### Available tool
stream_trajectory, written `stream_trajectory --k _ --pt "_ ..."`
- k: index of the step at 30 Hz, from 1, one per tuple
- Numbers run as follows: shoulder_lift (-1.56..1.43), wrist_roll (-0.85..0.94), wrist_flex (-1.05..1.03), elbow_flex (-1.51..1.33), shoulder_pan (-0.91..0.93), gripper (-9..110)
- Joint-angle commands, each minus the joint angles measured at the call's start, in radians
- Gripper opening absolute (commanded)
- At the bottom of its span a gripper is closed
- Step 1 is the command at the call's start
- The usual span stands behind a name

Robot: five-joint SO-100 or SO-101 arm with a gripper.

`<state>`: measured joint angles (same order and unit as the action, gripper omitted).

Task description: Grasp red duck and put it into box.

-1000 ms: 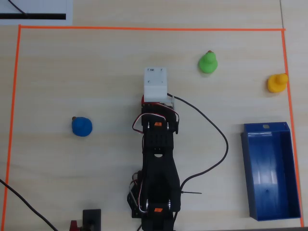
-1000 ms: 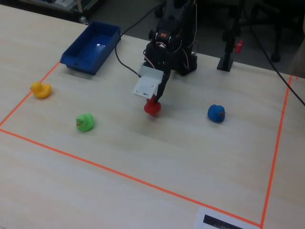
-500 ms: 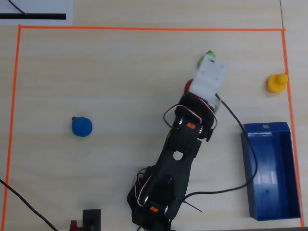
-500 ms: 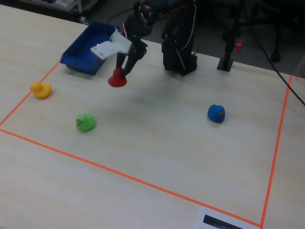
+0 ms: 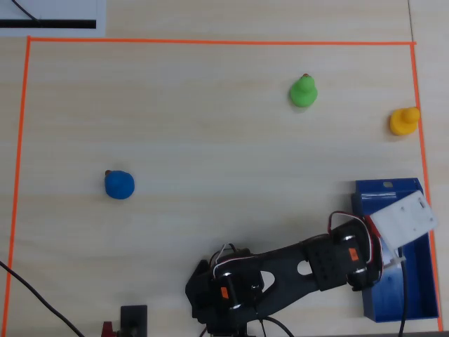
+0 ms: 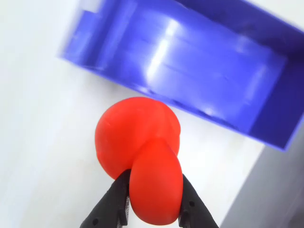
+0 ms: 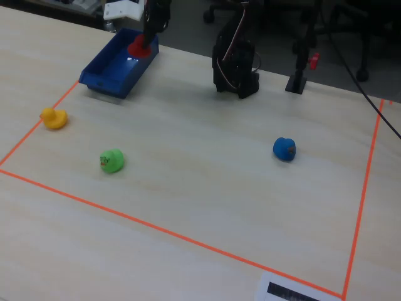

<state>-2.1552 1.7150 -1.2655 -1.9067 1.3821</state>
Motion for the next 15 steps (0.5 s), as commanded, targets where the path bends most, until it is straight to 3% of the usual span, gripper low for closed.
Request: stream_trajectory --k 1,7,15 --pt "0.031 -0.052 0.098 0.044 0.015 0" --pt "0.196 -0.187 0.327 0.114 -0.009 0" --pt "0.387 -0.196 0.462 0.184 -0.018 0"
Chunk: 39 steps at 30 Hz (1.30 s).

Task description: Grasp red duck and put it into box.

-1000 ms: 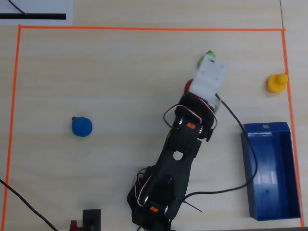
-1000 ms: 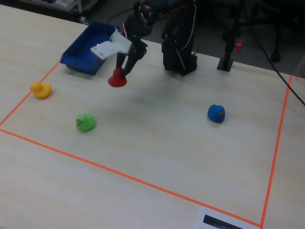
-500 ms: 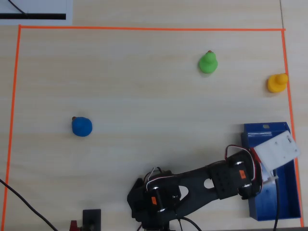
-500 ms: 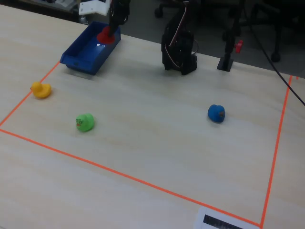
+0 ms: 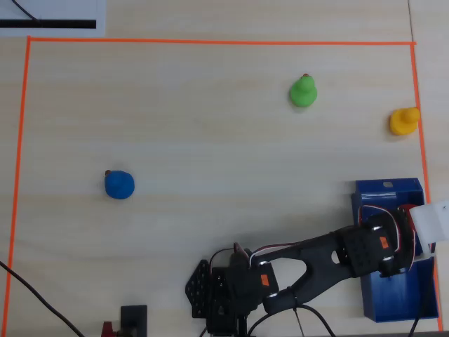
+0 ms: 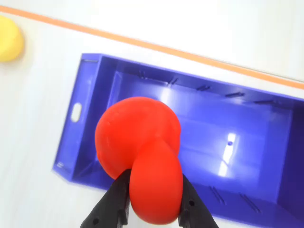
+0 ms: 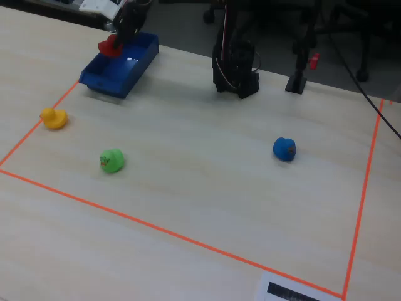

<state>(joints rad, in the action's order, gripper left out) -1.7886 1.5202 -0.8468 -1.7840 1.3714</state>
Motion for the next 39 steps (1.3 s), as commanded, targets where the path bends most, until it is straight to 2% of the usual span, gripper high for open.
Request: stream_trajectory --k 1,7,10,14,16,24,28,34,39 --pt "0.035 0.002 0.054 0.061 -0.008 0" --pt "0.097 0.020 0.080 0.057 -0.005 0" --pt "0.120 0.023 0.091 0.055 0.006 9" --pt "0.137 0.058 0.097 0.049 0.015 12" --pt "0.141 0.063 0.091 0.054 0.018 16" --pt "0.110 -0.015 0.021 0.094 0.012 18" --pt "0.069 -0.160 0.040 0.117 -0.008 14" --pt "-0.072 -0.337 -0.046 0.173 -0.172 4" --pt "-0.275 -0.284 -0.207 0.110 -0.436 0"
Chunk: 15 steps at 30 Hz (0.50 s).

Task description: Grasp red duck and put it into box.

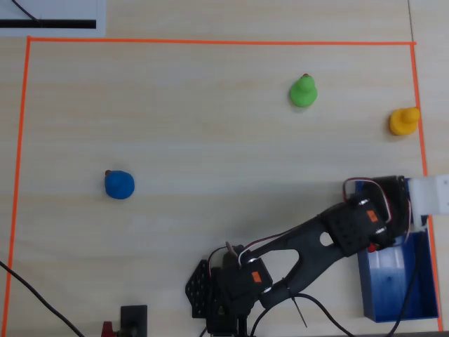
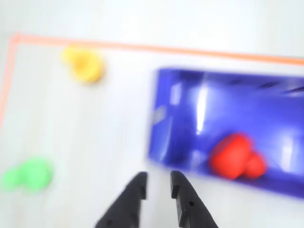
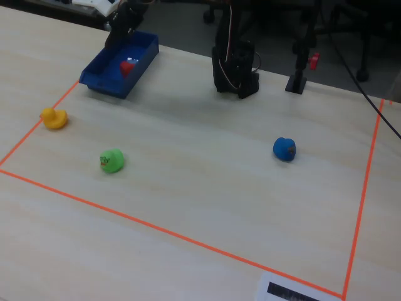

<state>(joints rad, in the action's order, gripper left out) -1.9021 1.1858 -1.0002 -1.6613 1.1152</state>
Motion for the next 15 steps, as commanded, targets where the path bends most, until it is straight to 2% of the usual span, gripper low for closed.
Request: stream_trajectory --k 1,5,8,13,15 --pt "-0.213 0.103 -0.097 -0.048 -0.250 0" --pt "-0.440 0.262 -0.225 -0.249 -0.535 0" --pt "-0.624 0.310 -0.275 -0.449 -0.738 0" --pt "-0.882 0.321 -0.385 -0.756 -0.999 0" --pt "-0.971 0.321 -0.368 -0.896 -1.057 0"
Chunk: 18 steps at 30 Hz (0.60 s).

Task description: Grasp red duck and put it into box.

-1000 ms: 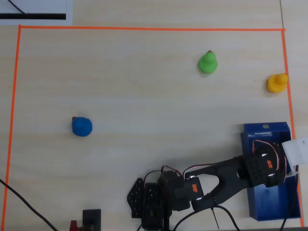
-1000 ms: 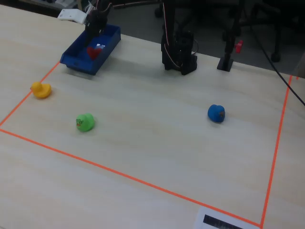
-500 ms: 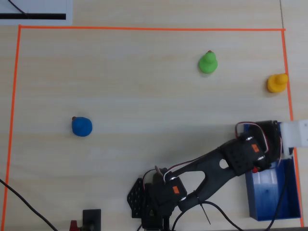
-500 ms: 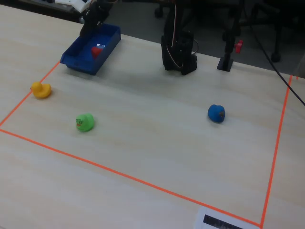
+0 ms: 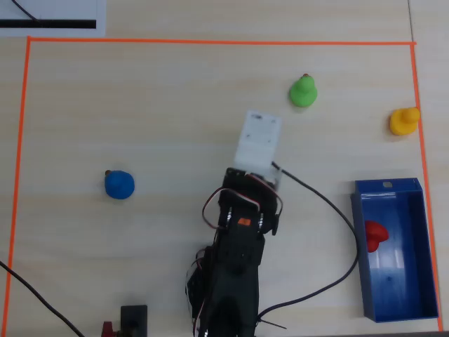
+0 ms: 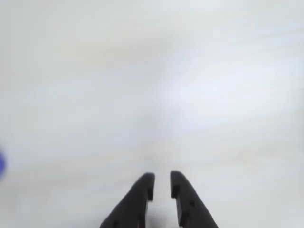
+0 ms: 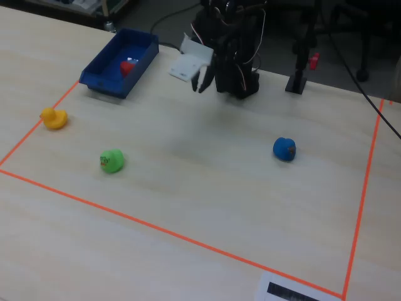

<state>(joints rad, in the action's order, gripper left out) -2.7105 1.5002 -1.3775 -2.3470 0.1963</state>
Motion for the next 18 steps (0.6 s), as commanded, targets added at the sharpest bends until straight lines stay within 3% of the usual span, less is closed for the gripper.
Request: stream_trajectory --k 1,7,18 --pt "-0.206 0.006 0.041 -0.285 -0.155 0" --pt "-0.439 0.132 0.141 -0.623 -0.169 0" --pt "-0.577 0.140 0.034 -0.747 -0.215 0"
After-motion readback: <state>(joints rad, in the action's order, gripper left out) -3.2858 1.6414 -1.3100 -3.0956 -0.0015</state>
